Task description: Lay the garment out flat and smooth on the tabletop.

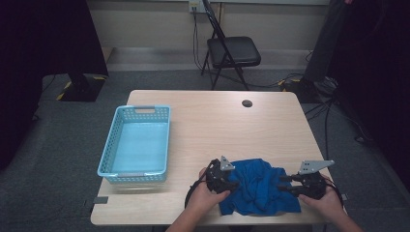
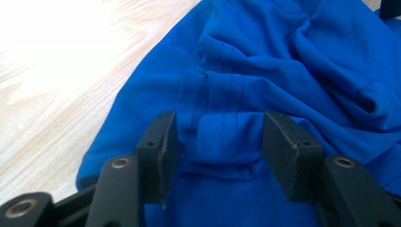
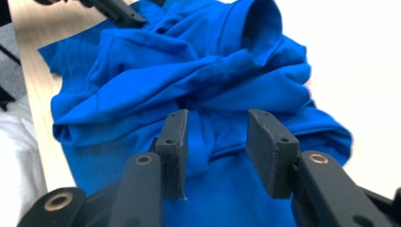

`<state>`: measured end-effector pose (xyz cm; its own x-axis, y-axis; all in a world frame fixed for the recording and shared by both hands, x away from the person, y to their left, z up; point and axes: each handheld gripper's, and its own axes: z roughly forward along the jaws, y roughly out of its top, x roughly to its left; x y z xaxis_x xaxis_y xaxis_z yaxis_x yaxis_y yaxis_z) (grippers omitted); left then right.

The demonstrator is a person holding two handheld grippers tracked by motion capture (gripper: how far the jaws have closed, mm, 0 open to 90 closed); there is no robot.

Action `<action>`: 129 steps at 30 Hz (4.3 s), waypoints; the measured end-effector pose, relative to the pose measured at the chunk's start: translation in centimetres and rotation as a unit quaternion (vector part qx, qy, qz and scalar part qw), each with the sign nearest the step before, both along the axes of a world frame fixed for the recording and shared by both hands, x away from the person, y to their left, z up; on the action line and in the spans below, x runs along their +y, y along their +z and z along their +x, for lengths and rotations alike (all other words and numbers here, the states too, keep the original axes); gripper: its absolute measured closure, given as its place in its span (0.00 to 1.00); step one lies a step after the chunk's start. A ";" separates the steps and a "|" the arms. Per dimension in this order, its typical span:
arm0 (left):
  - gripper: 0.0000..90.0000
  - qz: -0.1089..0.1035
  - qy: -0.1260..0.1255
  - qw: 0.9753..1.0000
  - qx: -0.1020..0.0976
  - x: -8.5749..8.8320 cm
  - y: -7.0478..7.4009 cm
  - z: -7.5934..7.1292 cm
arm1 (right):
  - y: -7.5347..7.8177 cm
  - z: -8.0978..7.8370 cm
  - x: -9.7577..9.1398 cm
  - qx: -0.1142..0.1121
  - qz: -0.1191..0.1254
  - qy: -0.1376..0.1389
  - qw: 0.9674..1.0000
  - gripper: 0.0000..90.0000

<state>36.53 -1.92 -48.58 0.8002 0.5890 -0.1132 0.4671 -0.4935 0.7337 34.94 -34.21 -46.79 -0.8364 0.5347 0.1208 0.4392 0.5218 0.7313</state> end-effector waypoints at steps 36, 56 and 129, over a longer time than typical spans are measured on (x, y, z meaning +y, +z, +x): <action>0.92 -0.002 -0.026 1.000 -0.007 0.6 1.0 0.0 | 0.1 -0.1 -0.7 0.035 0.028 0.026 0.999 0.95; 0.93 -0.011 0.003 1.000 -0.028 2.8 2.5 0.3 | 2.1 0.0 -3.9 -0.017 0.077 -0.038 0.996 0.95; 0.64 0.003 0.049 0.999 -0.022 4.5 2.1 0.7 | 0.1 1.2 -7.2 0.004 0.023 -0.118 0.993 0.98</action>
